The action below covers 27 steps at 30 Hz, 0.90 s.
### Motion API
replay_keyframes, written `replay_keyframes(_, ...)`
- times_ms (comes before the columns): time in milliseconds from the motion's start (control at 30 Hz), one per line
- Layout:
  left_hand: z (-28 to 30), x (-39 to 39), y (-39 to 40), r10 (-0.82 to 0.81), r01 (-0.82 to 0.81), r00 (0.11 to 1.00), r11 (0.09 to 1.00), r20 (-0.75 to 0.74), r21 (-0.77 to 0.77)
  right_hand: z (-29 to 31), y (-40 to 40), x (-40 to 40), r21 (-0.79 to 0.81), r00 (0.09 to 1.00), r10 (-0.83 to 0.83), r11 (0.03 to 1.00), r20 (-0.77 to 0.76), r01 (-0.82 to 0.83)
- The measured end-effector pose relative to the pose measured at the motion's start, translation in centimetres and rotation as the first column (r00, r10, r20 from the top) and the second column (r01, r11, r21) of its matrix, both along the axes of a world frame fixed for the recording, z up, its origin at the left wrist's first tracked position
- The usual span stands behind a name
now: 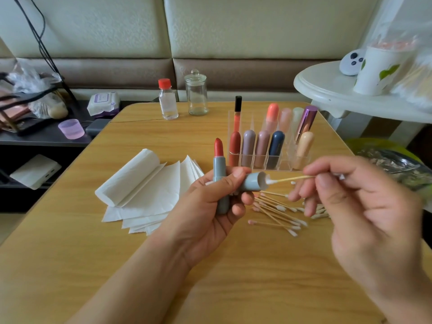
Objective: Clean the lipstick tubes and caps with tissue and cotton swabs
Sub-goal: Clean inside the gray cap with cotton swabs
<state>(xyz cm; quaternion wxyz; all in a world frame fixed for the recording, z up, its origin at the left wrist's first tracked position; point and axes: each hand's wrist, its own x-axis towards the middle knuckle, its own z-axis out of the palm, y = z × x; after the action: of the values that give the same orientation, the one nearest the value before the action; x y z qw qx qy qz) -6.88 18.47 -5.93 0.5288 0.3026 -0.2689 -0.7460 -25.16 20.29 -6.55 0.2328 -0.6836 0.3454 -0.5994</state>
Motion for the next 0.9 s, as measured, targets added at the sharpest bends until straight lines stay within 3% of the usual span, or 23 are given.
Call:
replay_keyframes(100,-0.1,0.0,0.0,-0.004,0.004,1.000,1.000,0.018,-0.022,0.0,-0.1,0.0,-0.071,0.984,-0.081,0.995,-0.160,0.070)
replay_keyframes(233,-0.1,0.0,-0.1,0.027,-0.024,0.998,0.998,0.051,-0.051,-0.3,-0.5,-0.3,-0.277,0.828,-0.339,0.932,-0.447,0.233)
replay_keyframes(333,-0.2,0.1,-0.3,0.081,-0.072,0.991,0.994,0.107,-0.085,-0.5,-0.6,-0.5,-0.271,0.778,-0.323,0.941,-0.540,0.203)
replay_keyframes(433,-0.4,0.3,-0.3,0.110,-0.088,0.978,0.988,0.175,-0.127,-0.4,-0.5,-0.7,-0.197,0.838,-0.200,0.974,-0.508,0.113)
replay_keyframes(500,-0.5,0.3,-0.3,0.109,-0.078,0.973,0.985,0.203,-0.153,-0.3,-0.5,-0.9,-0.195,0.865,-0.212,0.971,-0.455,0.135)
replay_keyframes(633,-0.5,0.5,-0.4,0.142,-0.100,0.964,0.977,0.226,-0.190,-0.2,-0.8,-1.1,-0.226,0.832,-0.287,0.953,-0.475,0.200)
replay_keyframes(733,-0.5,0.5,-0.3,0.155,-0.109,0.960,0.974,0.235,-0.197,-0.1,-0.5,-1.1,-0.169,0.844,-0.169,0.981,-0.508,0.094)
replay_keyframes(900,-0.4,0.4,-0.3,0.127,-0.093,0.966,0.983,0.224,-0.157,-0.1,-0.7,-1.4,0.039,0.973,0.001,0.999,-0.230,0.008)
